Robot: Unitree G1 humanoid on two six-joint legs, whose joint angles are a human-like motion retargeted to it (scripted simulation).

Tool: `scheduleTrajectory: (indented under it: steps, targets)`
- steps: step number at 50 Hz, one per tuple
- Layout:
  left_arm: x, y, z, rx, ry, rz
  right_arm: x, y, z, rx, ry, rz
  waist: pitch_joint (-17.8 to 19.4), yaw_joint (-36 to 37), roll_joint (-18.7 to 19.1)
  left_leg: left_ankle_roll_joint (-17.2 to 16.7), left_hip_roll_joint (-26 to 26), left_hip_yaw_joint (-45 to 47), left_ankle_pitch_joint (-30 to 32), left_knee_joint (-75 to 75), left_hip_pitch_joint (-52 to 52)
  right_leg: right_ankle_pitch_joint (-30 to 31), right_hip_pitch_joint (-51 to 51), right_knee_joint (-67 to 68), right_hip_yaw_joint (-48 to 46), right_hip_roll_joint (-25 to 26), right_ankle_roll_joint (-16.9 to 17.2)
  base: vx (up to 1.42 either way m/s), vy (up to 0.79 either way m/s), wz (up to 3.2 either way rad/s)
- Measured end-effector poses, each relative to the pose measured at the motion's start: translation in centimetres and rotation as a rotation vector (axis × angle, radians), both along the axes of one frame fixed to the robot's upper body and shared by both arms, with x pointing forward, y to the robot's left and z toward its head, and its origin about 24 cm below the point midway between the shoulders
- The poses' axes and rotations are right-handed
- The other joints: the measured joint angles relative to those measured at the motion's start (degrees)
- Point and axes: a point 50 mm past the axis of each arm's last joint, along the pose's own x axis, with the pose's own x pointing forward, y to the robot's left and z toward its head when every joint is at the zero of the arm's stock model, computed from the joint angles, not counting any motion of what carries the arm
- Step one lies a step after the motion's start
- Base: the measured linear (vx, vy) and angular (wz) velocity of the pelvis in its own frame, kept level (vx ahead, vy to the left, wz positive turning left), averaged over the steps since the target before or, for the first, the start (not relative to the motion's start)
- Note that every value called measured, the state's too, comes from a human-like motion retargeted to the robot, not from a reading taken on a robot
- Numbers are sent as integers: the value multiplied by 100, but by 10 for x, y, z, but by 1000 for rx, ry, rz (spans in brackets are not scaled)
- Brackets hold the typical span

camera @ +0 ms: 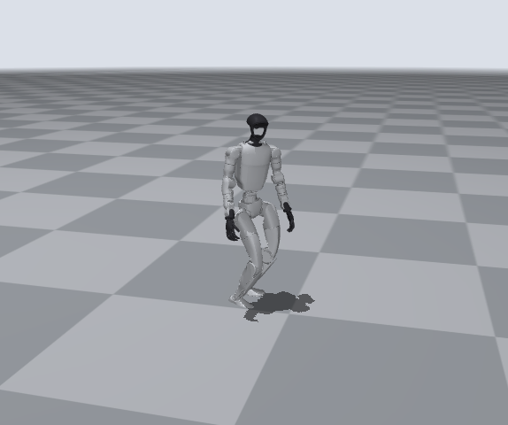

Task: Run

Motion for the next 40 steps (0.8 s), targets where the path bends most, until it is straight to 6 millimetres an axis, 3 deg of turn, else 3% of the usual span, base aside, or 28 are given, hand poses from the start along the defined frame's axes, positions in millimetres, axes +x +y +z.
scheduleTrajectory:
  steps: [3,5,7,12,17,21,24,28,33,40]
  targets:
    - [-4,1,-3,-23,28,40,-1,-3,-1,0,16,7,89,155,2,-8,225,-269,-29,618,-201,4,57,-2,84,248,-32,1,-6,-96]
    - [-7,1,-4,-41,44,71,-1,-3,-1,2,25,14,234,355,51,-131,338,-955,-25,1292,-533,51,132,27,193,600,-78,-3,-8,-164]
    - [-2,-1,-4,-66,42,91,4,-5,1,4,20,10,418,687,431,-267,554,-1888,-291,2061,-1144,334,180,-232,173,1273,-168,-7,-5,-188]
    - [9,-8,-4,-103,21,123,12,-11,6,-10,3,6,430,1052,532,-317,28,-3022,-388,2315,-1675,587,-30,-224,510,1734,-53,-4,5,-129]
    - [29,-13,1,-102,-45,130,24,-10,13,-21,-55,7,358,1049,519,-390,-465,-3515,-223,1683,-1615,730,-259,-190,791,1788,140,-2,11,-100]
    - [36,-17,3,-81,-78,144,33,-3,19,-17,-115,16,266,906,510,-359,-478,-3196,-108,1169,-1578,868,-590,-133,656,1519,195,-2,13,-97]
    - [30,-16,1,-59,-68,169,35,2,21,-13,-142,26,164,879,543,-348,-350,-2737,-35,901,-1605,764,-920,-44,17,919,-98,-1,14,-134]
    - [9,-12,-6,-36,-2,213,26,5,17,-8,-137,37,20,884,567,-299,-206,-2113,1,647,-1589,397,-1079,85,-885,115,-462,-2,10,-130]
    - [-25,-7,-13,-29,86,288,4,2,8,-8,-91,19,-99,899,502,-204,-169,-1487,82,395,-1437,182,-951,176,-1421,-563,-595,1,5,-95]
    - [-52,1,-15,-33,121,360,-21,-5,-1,-23,-37,-20,-226,947,411,-124,-258,-1056,249,15,-1172,159,-771,52,-1499,-882,-547,2,1,-43]
